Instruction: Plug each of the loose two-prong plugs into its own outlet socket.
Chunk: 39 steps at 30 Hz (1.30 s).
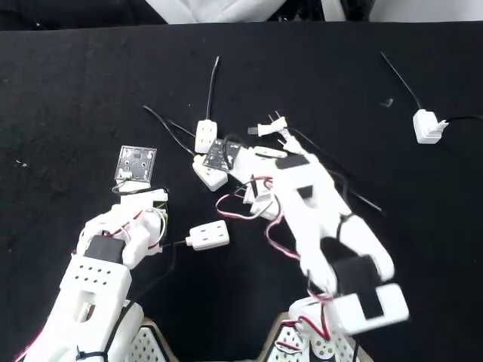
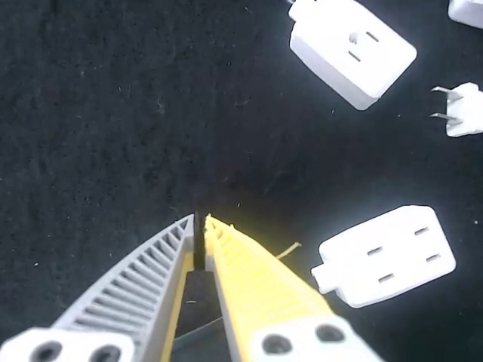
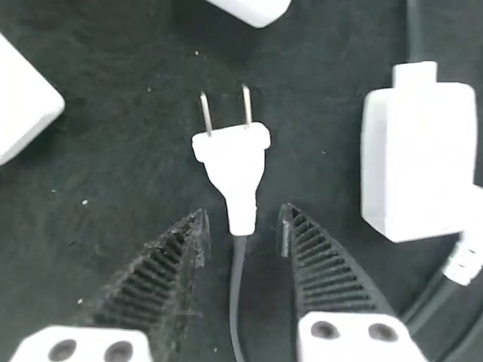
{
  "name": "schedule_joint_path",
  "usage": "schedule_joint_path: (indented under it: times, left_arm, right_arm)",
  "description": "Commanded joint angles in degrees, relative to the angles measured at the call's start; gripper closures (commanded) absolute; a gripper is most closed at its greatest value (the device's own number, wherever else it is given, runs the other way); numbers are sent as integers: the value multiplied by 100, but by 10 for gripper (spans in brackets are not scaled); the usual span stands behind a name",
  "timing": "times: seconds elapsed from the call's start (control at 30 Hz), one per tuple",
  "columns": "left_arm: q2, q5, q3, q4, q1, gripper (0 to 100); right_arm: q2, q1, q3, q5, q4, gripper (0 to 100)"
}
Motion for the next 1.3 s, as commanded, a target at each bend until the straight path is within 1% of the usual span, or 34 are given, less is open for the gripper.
schedule_joint_path:
  times: [0.0,0.1,0.17,0.23,0.4,0.57,0.67,0.77,0.87,0.97,1.07,1.13,1.2,1.27]
  left_arm:
    - [-88,26,-4,-97,22,966]
    - [-88,18,40,-97,22,965]
    - [-88,9,57,-97,22,965]
    - [-88,9,57,-97,22,965]
    - [-88,9,48,-97,22,964]
    - [-88,0,48,-97,22,964]
    - [-88,0,48,-97,22,964]
    - [-88,18,4,-97,-22,966]
    - [-97,26,-4,-97,-40,967]
    - [-97,26,-110,-97,-251,967]
    - [-97,44,-479,-97,-840,968]
    - [-97,176,-760,-97,-1086,968]
    - [-97,475,-1007,-97,-1086,966]
    - [-97,703,-1191,-97,-796,966]
  right_arm:
    - [277,97,-365,79,-440,848]
    - [549,149,-374,79,-835,871]
    - [576,141,-426,79,-835,919]
    - [585,141,-444,79,-835,988]
    - [567,185,-444,62,-782,988]
    - [-330,79,-444,44,123,988]
    - [-1130,-97,-347,-440,615,988]
    - [-1912,-510,48,-1046,686,988]
    - [-2589,-1081,593,-1741,378,988]
    - [-3134,-1503,1262,-2145,-264,988]
    - [-3565,-1758,2149,-2277,-1284,988]
    - [-3732,-1890,2695,-2277,-1952,988]
    - [-3864,-1934,3081,-2277,-2479,988]
    - [-3934,-1934,3231,-2286,-2778,988]
